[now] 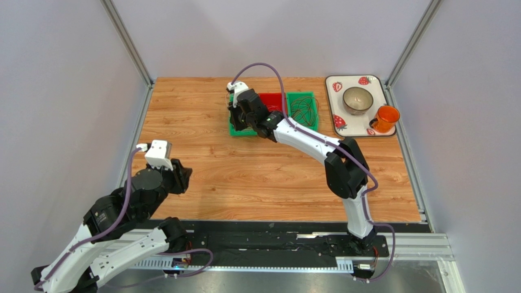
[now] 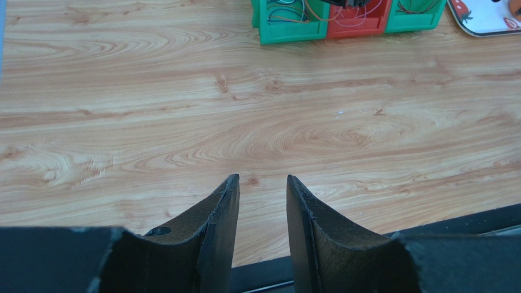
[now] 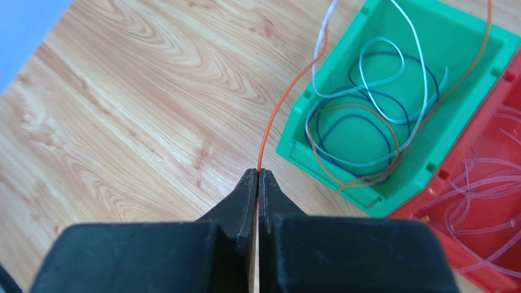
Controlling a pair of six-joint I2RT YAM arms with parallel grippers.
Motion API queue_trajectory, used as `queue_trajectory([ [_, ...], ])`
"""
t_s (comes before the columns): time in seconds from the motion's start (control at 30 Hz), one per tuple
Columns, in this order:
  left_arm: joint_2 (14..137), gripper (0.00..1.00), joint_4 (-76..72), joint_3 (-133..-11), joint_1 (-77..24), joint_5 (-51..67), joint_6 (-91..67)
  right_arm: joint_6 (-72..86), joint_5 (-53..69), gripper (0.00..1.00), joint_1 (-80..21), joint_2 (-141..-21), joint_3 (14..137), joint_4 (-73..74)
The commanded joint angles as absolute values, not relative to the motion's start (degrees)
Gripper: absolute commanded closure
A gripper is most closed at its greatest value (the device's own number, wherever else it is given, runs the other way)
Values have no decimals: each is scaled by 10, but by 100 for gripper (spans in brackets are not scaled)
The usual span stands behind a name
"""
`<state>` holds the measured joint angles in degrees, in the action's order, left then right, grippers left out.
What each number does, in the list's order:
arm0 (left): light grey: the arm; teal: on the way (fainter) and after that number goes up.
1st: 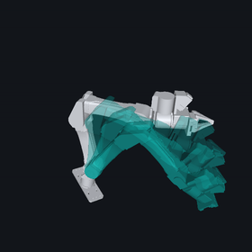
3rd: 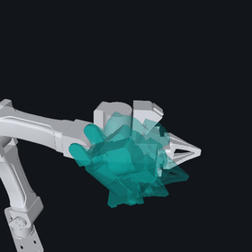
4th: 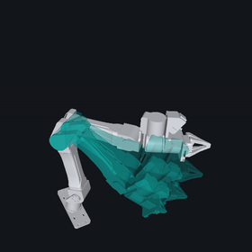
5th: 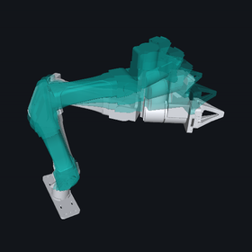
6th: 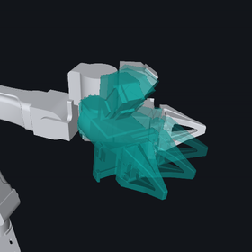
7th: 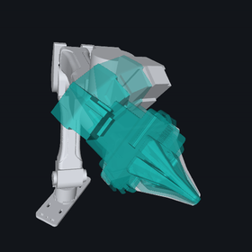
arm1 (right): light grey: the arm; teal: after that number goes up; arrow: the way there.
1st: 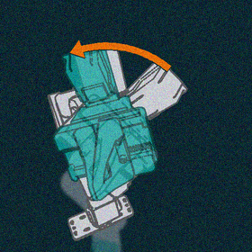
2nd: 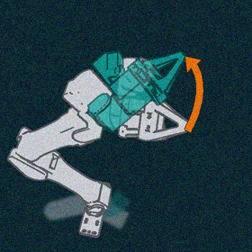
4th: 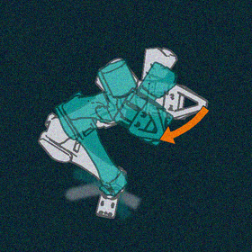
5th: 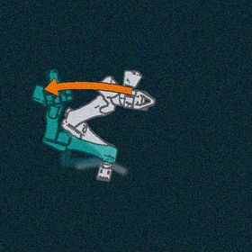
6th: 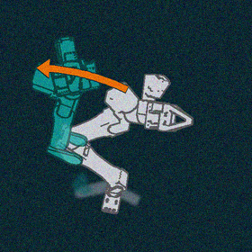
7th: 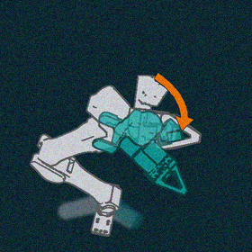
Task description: Untangle the cables
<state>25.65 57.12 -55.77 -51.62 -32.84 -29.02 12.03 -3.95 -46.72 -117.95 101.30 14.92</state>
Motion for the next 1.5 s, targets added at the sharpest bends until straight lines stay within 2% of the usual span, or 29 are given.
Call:
queue_trajectory([
  [0.0,252,57,556,-559,-513,-327,-279,101,52,100,-445,-1177,1034,84],
  [0.13,251,57,556,-559,-513,-327,-279,77,99,100,-424,-1191,1034,40],
  [0.47,262,57,555,-558,-513,-327,-279,70,325,100,-338,-1262,1040,-74],
  [0.77,273,57,557,-559,-512,-327,-278,104,383,100,-308,-1309,1049,-131],
  [1.2,272,57,555,-559,-510,-323,-276,105,337,100,-309,-1252,961,-142],
  [1.27,271,57,555,-558,-510,-322,-276,103,331,98,-312,-1252,959,-129],
  [1.3,271,58,555,-559,-510,-322,-276,94,323,93,-313,-1253,964,-94],
  [1.33,270,57,555,-560,-510,-322,-276,89,302,80,-318,-1253,972,-83],
  [1.47,265,57,555,-559,-510,-323,-277,79,265,72,-323,-1231,939,-97],
])
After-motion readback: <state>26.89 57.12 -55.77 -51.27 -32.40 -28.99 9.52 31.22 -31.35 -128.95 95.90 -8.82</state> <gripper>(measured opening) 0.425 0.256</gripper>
